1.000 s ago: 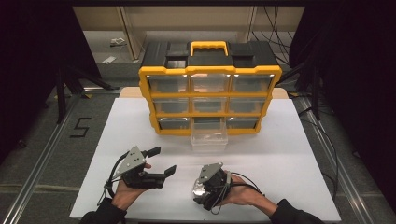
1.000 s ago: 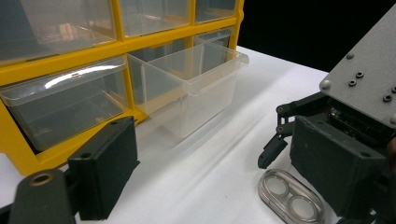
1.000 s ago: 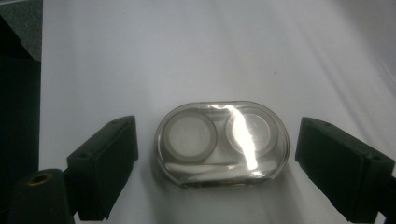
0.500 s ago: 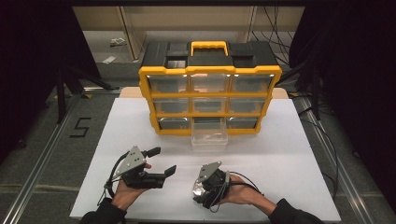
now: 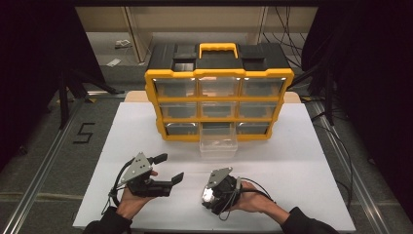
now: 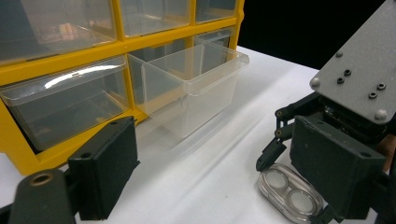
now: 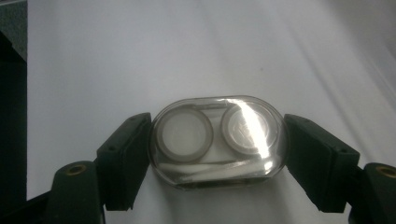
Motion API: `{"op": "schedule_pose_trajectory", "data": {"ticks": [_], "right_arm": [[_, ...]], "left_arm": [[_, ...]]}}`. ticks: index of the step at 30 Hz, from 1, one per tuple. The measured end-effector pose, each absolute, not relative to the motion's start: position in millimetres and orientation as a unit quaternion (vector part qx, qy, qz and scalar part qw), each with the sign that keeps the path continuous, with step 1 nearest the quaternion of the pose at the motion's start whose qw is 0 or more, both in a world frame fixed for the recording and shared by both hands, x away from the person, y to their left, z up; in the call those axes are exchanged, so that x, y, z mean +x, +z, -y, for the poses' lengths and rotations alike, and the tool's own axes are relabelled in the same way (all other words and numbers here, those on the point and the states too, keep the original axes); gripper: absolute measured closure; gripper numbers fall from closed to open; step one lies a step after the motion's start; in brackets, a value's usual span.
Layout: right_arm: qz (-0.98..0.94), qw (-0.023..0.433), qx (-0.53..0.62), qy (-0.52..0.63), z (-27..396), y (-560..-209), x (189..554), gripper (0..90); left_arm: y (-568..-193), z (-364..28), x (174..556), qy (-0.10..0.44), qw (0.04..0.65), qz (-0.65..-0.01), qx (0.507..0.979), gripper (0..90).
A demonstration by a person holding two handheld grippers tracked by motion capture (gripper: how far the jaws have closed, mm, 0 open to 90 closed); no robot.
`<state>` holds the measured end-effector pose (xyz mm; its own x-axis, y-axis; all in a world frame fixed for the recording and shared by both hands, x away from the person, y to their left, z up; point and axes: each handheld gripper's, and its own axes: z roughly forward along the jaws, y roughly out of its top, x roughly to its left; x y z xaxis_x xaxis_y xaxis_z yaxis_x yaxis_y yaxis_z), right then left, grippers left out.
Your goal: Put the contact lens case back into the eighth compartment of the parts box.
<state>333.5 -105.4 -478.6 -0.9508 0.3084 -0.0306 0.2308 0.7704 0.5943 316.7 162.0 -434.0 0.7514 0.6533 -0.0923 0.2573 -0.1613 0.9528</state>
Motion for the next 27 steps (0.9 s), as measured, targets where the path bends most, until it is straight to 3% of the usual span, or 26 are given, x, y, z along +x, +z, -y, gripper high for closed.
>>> {"op": "schedule_pose_trajectory", "data": {"ticks": [27], "right_arm": [[-0.911,0.102,0.159,0.367,119,-449,339,27.3]], "left_arm": [[-433,-162,316,0.175,0.570,-0.305,0.742,15.0]]}}
